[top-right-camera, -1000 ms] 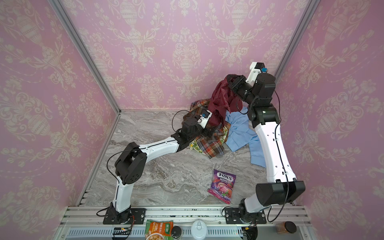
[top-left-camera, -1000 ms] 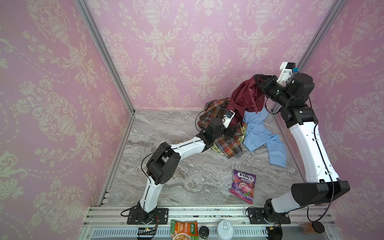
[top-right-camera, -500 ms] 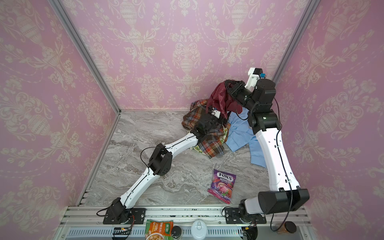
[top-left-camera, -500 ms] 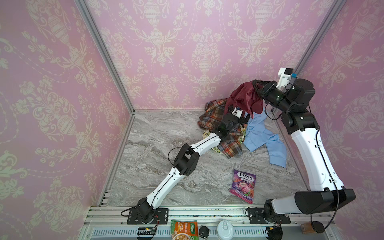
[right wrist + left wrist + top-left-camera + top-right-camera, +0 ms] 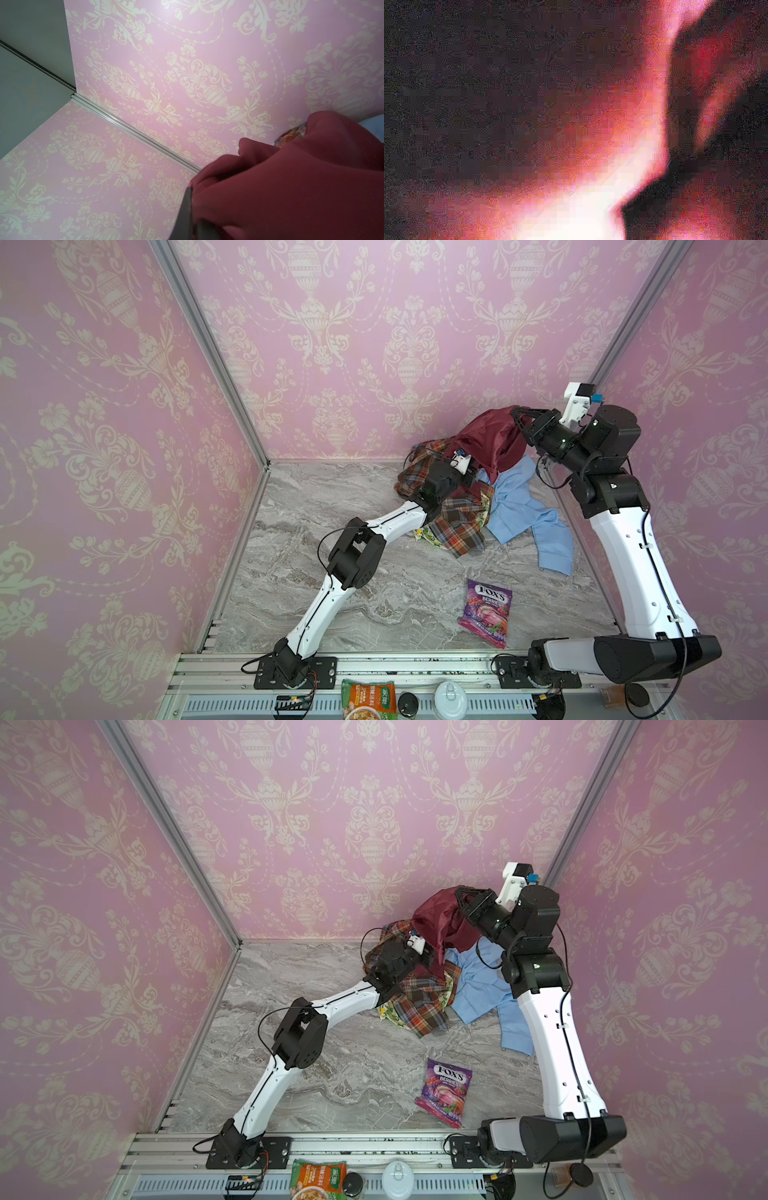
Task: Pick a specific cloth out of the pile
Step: 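Grasp the hanging maroon cloth with the left gripper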
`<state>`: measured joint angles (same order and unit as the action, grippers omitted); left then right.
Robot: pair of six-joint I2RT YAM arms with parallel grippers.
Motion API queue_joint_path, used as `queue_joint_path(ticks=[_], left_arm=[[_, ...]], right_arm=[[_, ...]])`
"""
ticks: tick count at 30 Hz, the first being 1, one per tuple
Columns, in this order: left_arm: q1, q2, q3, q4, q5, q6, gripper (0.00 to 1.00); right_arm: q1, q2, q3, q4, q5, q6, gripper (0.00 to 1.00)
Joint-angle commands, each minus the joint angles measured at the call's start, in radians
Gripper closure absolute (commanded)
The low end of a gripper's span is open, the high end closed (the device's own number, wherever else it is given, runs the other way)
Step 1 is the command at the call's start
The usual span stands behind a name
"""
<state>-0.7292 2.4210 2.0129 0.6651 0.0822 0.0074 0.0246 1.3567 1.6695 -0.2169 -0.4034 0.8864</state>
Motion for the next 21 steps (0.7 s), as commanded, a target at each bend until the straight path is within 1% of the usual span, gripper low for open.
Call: queue_joint_path(ticks=[1, 4, 7, 11, 16, 18, 21], left_arm=[[0.016, -0.155, -0.079, 0.138, 0.082, -0.066, 1.00], [0.039, -0.210, -0.118, 0.162, 0.109, -0.113, 1.00], [0.053, -0.252, -0.132, 0.160, 0.124, -0.130, 1.00], [0.062, -0.275, -0.092, 0.121, 0.149, -0.169, 1.00], [0.063, -0.296, -0.041, 0.090, 0.153, -0.199, 1.00], [0.063, -0.313, -0.020, 0.057, 0.142, -0.199, 1.00], [0.069, -0.341, 0.038, -0.038, 0.131, -0.202, 1.00]], right_arm=[[-0.025, -0.007, -0.036, 0.038, 0.031, -0.037, 1.00], [-0.047, 0.016, -0.040, 0.022, 0.016, -0.060, 1.00], [-0.053, 0.017, -0.070, 0.018, 0.025, -0.098, 1.00], [-0.057, 0.024, -0.122, 0.025, 0.020, -0.130, 1.00], [-0.056, 0.052, -0.193, 0.058, -0.022, -0.170, 1.00], [-0.058, 0.070, -0.201, 0.054, -0.044, -0.184, 1.00], [-0.056, 0.099, -0.199, 0.049, -0.093, -0.201, 1.00]])
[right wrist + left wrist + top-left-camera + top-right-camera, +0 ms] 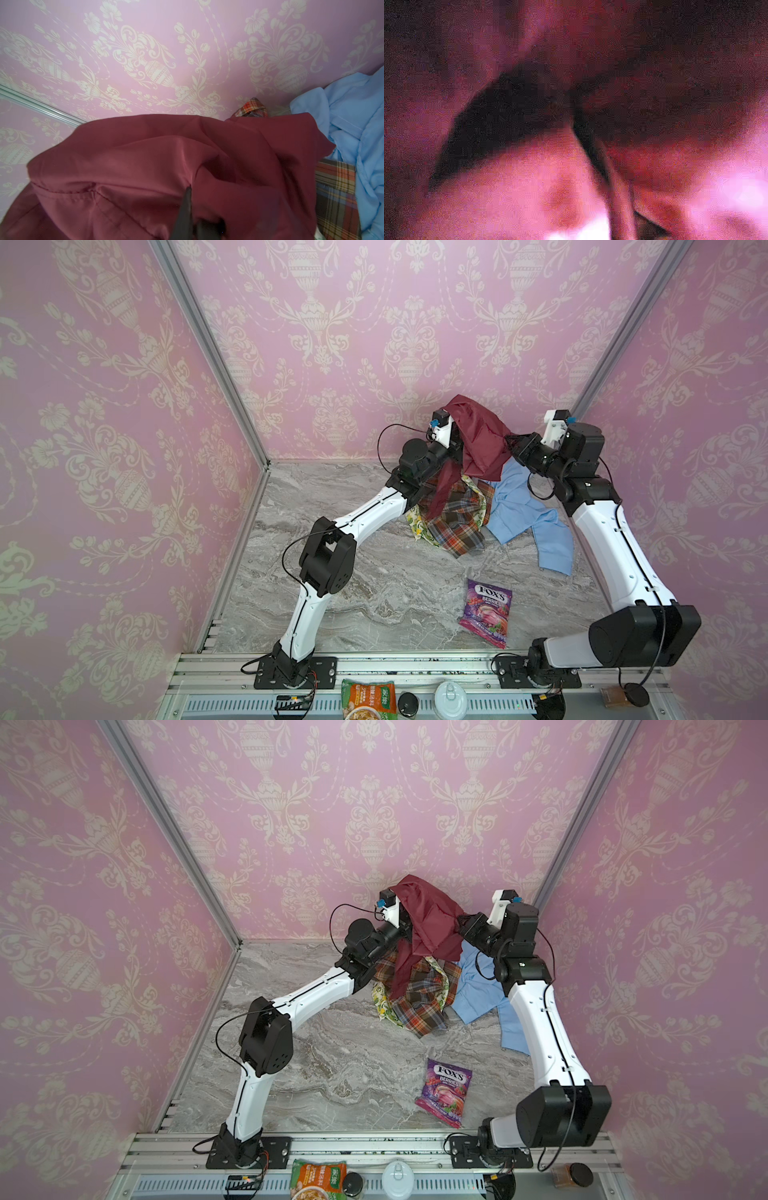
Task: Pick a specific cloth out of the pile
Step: 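Grasp the hanging maroon cloth with the left gripper, then carry the maroon cloth off with the left gripper while the right gripper lowers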
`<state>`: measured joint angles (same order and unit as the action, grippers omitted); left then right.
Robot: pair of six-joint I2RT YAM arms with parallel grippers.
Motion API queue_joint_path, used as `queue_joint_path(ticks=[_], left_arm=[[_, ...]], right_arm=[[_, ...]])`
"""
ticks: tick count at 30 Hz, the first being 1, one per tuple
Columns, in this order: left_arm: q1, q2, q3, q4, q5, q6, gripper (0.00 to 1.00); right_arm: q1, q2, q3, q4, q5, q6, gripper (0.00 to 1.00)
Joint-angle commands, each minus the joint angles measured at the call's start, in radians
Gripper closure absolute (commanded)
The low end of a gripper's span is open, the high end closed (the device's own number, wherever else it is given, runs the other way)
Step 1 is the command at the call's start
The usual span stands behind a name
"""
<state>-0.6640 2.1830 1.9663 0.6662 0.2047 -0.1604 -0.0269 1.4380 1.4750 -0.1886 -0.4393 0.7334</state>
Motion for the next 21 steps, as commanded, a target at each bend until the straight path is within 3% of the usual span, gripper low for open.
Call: queue_joint_path(ticks=[1, 5, 11, 14, 21], left_arm=[[0.007, -0.111, 0.109, -0.072, 0.009, -0.039, 1.00], [0.017, -0.135, 0.176, -0.148, 0.012, -0.039, 1.00], [0.039, -0.136, 0.339, -0.349, 0.012, -0.012, 1.00], [0.054, -0.143, 0.393, -0.430, -0.003, 0.007, 1.00], [0.096, -0.186, 0.433, -0.534, -0.009, 0.005, 1.00]], right_arm=[[-0.005, 0.027, 0.000, 0.021, -0.077, -0.055, 0.98], [-0.003, 0.045, -0.008, 0.015, -0.113, -0.086, 0.71], [-0.002, 0.017, -0.082, 0.049, -0.091, -0.129, 0.39], [-0.001, 0.007, -0.107, 0.061, -0.084, -0.163, 0.28], [0.002, -0.029, -0.219, 0.157, -0.086, -0.209, 0.16]])
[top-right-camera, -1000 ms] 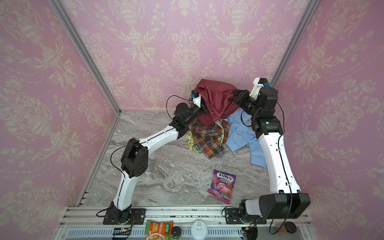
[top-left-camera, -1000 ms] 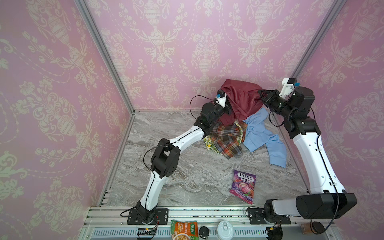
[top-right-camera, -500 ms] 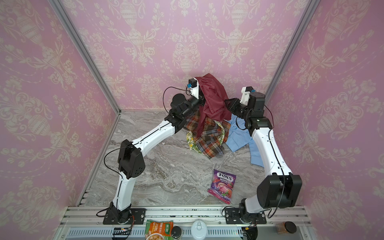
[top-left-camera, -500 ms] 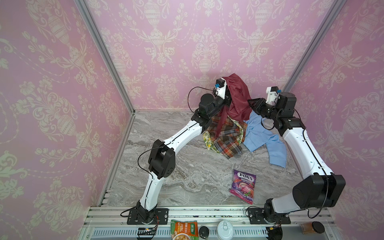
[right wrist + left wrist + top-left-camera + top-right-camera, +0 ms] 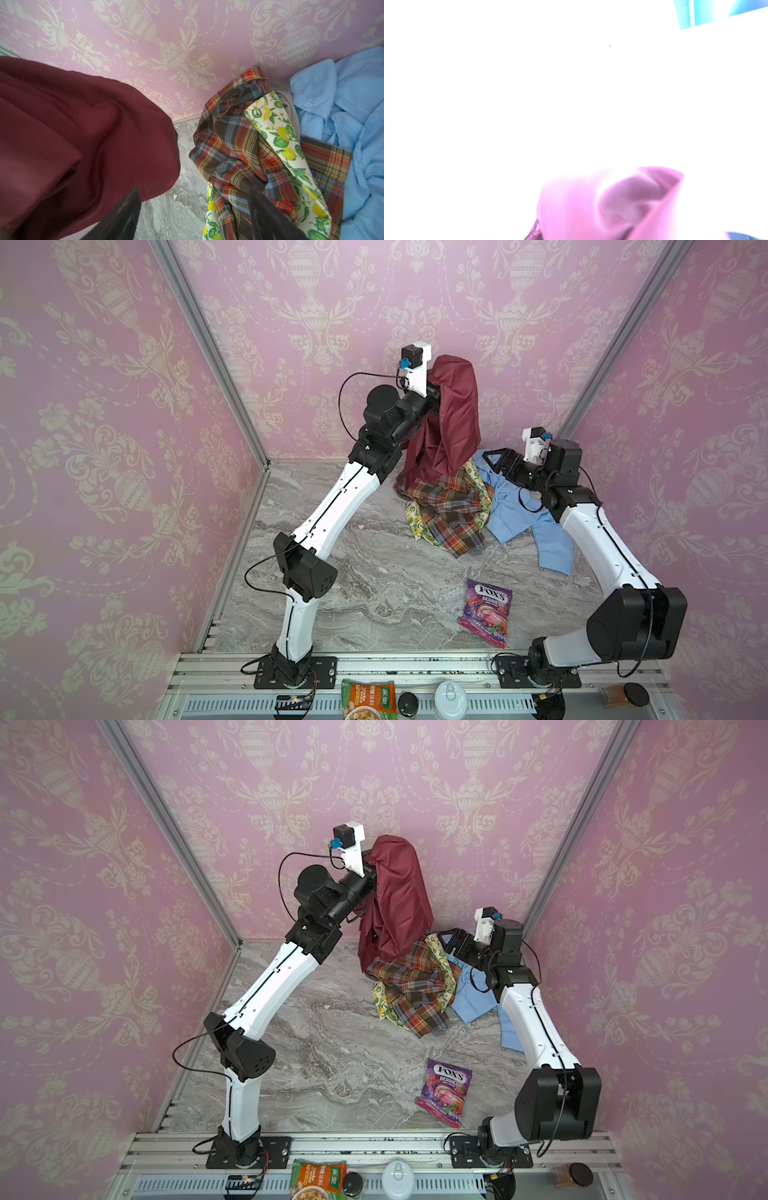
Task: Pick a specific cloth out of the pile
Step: 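Carry the maroon cloth off with the left gripper while the right gripper lowers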
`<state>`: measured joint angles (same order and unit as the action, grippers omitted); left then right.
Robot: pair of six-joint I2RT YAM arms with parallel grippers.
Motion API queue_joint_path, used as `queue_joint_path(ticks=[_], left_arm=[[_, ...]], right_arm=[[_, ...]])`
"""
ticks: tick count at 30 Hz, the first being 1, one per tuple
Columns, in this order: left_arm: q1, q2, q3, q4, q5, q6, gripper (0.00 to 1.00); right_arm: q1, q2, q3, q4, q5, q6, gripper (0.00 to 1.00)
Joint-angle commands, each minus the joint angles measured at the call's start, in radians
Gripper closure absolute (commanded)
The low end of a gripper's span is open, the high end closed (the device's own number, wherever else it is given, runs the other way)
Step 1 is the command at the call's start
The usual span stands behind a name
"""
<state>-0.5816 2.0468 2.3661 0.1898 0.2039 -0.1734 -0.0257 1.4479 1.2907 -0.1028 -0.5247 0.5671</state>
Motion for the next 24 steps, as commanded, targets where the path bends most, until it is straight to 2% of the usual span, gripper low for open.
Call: queue_joint_path(ticks=[1, 7, 13, 19, 24], left_arm=[[0.018, -0.059, 0.037, -0.075, -0.012, 0.026, 1.00], [0.065, -0.136, 0.035, -0.185, -0.029, 0.046, 1.00], [0.113, -0.314, -0.196, -0.185, -0.088, 0.083, 1.00], [0.206, -0.505, -0.435, -0.155, -0.136, 0.064, 1.00], [0.263, -0.617, -0.519, -0.213, -0.200, 0.071, 1.00]], right_arm=[[0.004, -0.044, -0.054, 0.094, -0.005, -0.045, 0.14], [0.047, -0.061, -0.092, 0.103, 0.003, -0.114, 0.10], [0.106, -0.093, -0.167, 0.125, 0.055, -0.168, 0.08], [0.159, -0.089, -0.203, 0.162, 0.075, -0.185, 0.08], [0.207, -0.086, -0.216, 0.174, 0.104, -0.211, 0.07]])
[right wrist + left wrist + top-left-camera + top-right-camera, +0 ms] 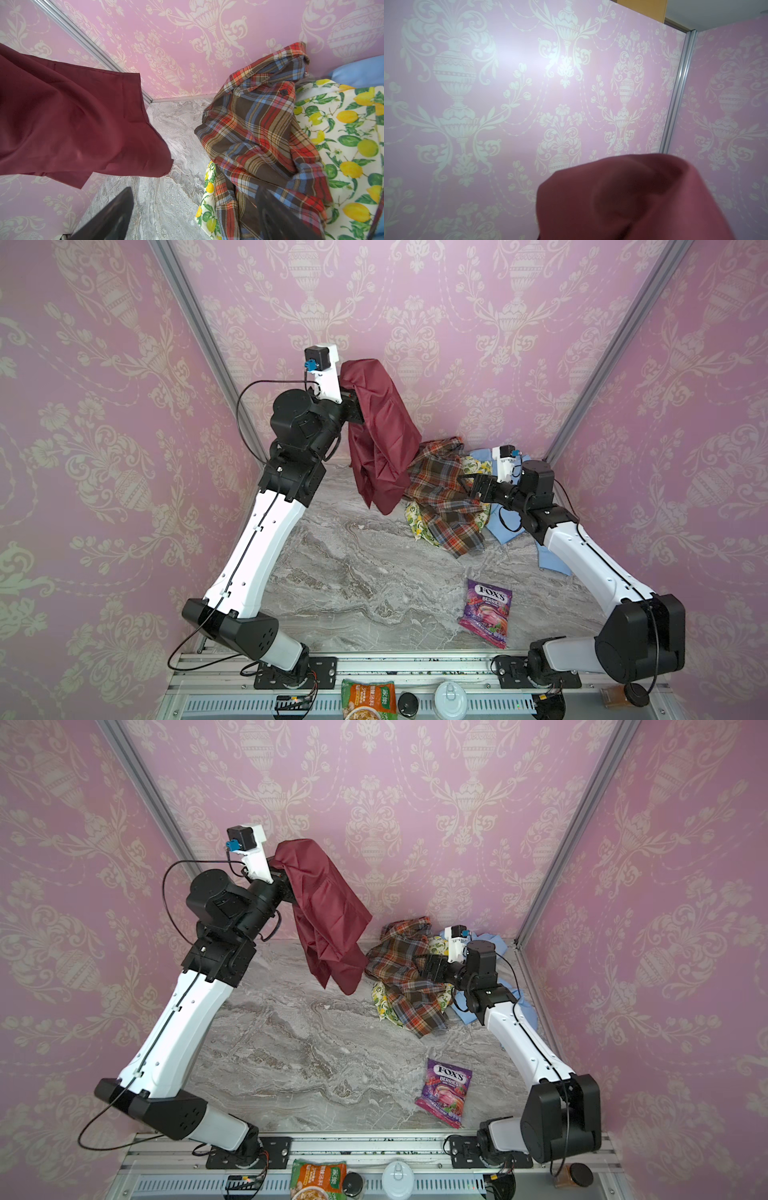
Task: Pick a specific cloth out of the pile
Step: 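Carry the maroon cloth off with the left gripper while the right gripper lowers, then lower the maroon cloth onto the table beside the pile with the left gripper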
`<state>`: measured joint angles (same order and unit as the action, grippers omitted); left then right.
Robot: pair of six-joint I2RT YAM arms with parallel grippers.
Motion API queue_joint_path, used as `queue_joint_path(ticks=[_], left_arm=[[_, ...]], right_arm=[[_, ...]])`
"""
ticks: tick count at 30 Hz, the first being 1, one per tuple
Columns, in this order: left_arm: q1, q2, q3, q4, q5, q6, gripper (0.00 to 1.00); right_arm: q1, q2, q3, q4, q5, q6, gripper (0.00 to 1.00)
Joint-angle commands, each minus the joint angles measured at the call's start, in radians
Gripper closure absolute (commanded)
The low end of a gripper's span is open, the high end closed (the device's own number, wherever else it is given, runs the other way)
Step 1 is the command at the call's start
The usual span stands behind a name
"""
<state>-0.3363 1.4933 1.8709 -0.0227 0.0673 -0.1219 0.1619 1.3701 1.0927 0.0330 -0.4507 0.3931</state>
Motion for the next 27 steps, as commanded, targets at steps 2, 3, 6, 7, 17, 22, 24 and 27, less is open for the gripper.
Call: queue_joint_path(ticks=[2, 3, 6, 7, 17, 22, 24, 27], left_arm=[[0.024, -0.099, -0.048, -0.026, -0.087, 0.032, 1.00], [0.025, -0.119, -0.059, -0.044, -0.104, 0.038, 1.00], [0.026, -0.181, -0.111, -0.082, -0.161, 0.041, 1.00], [0.026, -0.209, -0.136, -0.092, -0.179, 0.041, 1.00], [0.024, -0.411, -0.269, -0.286, -0.367, 0.060, 1.00], [0.026, -0.442, -0.376, -0.301, -0.456, 0.055, 1.00], [0.034, -0.401, -0.409, -0.300, -0.516, 0.076, 1.00], [0.104, -0.305, -0.438, -0.277, -0.501, 0.062, 1.00]], right_arm=[[0.032, -0.006, -0.028, 0.061, 0.032, -0.031, 0.08], [0.038, -0.004, -0.030, 0.071, 0.029, -0.028, 0.07], [0.066, -0.002, -0.033, 0.078, 0.032, -0.039, 0.08], [0.073, -0.003, -0.034, 0.080, 0.036, -0.044, 0.07], [0.115, 0.011, -0.076, 0.171, 0.013, 0.008, 0.08], [0.128, 0.026, -0.094, 0.207, 0.010, 0.010, 0.08], [0.129, 0.040, -0.101, 0.219, 0.013, 0.015, 0.08], [0.128, 0.061, -0.102, 0.229, 0.002, 0.022, 0.08]])
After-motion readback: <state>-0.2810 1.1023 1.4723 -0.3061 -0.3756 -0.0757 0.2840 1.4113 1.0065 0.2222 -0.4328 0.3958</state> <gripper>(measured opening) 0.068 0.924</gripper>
